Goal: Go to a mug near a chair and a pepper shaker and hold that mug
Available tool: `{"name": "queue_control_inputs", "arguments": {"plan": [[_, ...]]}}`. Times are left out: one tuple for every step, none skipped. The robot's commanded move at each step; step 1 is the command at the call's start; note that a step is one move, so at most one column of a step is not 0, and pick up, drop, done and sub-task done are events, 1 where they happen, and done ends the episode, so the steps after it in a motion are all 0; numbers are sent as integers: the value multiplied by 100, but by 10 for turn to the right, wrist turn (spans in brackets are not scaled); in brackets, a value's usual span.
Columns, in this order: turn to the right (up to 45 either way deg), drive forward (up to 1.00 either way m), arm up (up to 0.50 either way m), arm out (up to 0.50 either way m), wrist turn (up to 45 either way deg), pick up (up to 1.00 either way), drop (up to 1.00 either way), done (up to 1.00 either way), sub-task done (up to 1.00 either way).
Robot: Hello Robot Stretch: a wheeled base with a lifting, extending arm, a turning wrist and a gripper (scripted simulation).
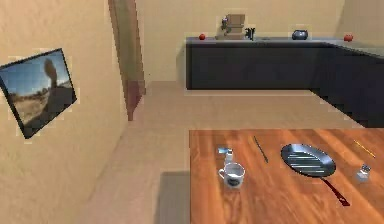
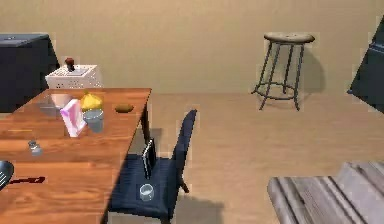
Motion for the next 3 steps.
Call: {"name": "queue_control_inputs", "arguments": {"plan": [[-450,0,0,0,0,0,0,0,0],[-270,0,0,0,0,0,0,0,0],[0,0,50,0,0,0,0,0,0]]}}
